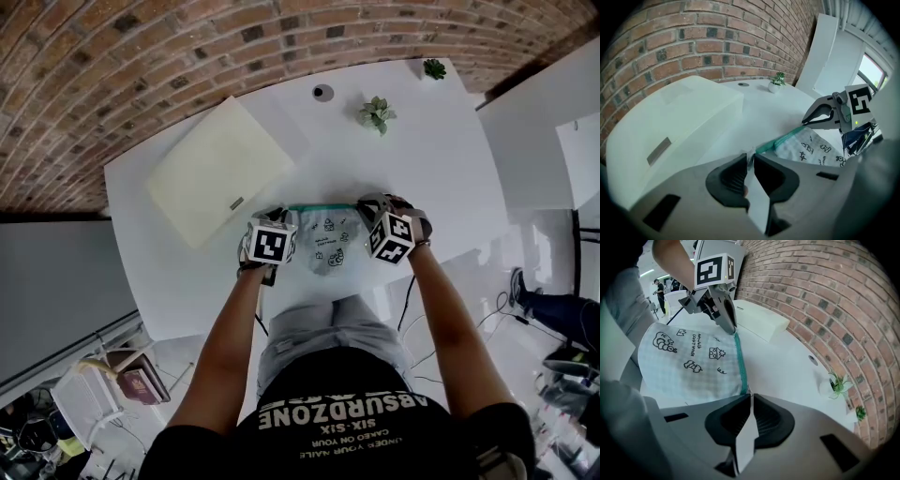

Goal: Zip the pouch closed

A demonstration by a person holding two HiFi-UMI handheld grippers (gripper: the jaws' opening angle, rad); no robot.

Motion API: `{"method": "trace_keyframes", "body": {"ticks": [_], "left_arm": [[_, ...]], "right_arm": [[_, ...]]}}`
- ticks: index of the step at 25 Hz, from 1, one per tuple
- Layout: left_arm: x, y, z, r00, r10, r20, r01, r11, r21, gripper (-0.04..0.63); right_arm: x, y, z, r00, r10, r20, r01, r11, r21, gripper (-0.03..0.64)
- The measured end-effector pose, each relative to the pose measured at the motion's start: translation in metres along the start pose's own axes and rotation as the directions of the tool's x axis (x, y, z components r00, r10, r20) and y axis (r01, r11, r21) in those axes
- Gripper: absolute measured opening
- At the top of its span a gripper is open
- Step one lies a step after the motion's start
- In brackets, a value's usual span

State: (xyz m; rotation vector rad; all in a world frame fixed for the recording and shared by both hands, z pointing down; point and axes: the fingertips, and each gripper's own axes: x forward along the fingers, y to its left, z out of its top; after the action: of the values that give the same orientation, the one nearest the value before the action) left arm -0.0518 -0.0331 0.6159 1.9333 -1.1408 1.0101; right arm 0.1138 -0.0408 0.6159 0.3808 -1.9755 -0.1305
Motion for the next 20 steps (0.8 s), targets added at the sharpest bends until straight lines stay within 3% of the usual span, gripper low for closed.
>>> {"method": "trace_keyframes", "body": {"ticks": [3,5,14,20], "left_arm": [[-0.01,0.004,0.009,0.999,0.011,0.045,-0.009,0.999,-0.043,0.055],[-0.015,0.005,0.013,0.997,-0.001,0.071,0.007,0.997,-0.079,0.065],[-0.046,0.0,0.017,0.984,0.01,0.175,0.018,0.988,-0.155,0.069],[-0.073,-0.015,0.027,0.961,0.025,0.274,0.023,0.986,-0.168,0.07]], "right_arm": [[-0.001,0.0,-0.002,1.0,0.001,-0.009,0.0,1.0,0.026,0.011],[-0.005,-0.002,-0.003,1.0,-0.01,-0.004,0.01,0.998,0.062,0.055],[-0.036,-0.006,0.012,0.992,-0.099,0.082,0.077,0.969,0.233,0.057],[-0.068,-0.01,0.036,0.959,-0.193,0.206,0.085,0.894,0.441,0.057]]}}
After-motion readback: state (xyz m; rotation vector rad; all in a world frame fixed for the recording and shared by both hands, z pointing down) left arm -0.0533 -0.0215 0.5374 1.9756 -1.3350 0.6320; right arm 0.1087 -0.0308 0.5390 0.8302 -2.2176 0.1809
